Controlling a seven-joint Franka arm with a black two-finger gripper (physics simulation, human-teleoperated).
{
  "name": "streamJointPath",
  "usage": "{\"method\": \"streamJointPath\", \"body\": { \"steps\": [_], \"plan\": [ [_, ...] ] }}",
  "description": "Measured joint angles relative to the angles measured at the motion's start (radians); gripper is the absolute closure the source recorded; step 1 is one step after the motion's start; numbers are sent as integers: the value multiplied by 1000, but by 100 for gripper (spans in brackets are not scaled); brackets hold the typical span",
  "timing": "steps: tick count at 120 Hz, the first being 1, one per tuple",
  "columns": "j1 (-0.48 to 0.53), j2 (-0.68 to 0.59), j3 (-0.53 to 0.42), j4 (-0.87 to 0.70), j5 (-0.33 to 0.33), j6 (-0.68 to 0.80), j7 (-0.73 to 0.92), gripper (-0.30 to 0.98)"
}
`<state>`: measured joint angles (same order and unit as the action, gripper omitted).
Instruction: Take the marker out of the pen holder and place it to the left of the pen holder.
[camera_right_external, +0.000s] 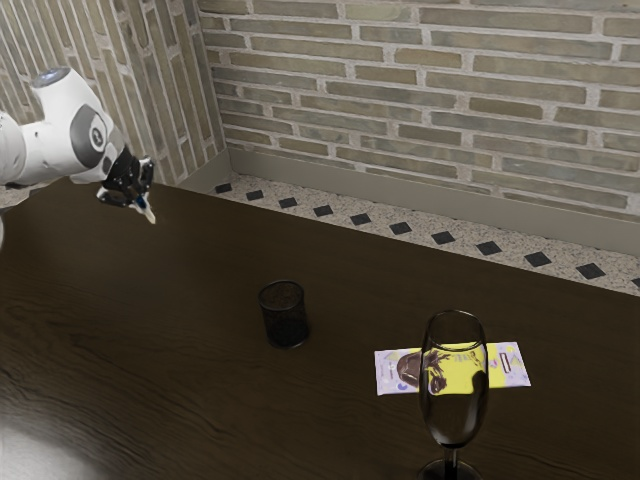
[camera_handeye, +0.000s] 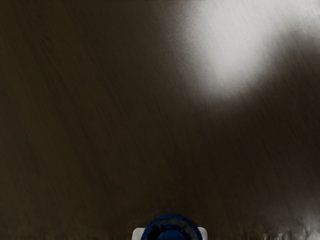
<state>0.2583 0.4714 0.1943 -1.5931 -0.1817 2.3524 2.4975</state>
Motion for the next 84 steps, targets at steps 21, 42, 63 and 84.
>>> {"method": "streamJointPath", "body": {
  "steps": [21,42,63,84],
  "plan": [
    [-30,8,1,-65,480,67,-262,79],
    [-39,23,2,-88,689,92,-521,79],
    [-43,44,1,-95,760,102,-729,79],
    [-43,61,1,-100,782,104,-890,74]
  ]
}}
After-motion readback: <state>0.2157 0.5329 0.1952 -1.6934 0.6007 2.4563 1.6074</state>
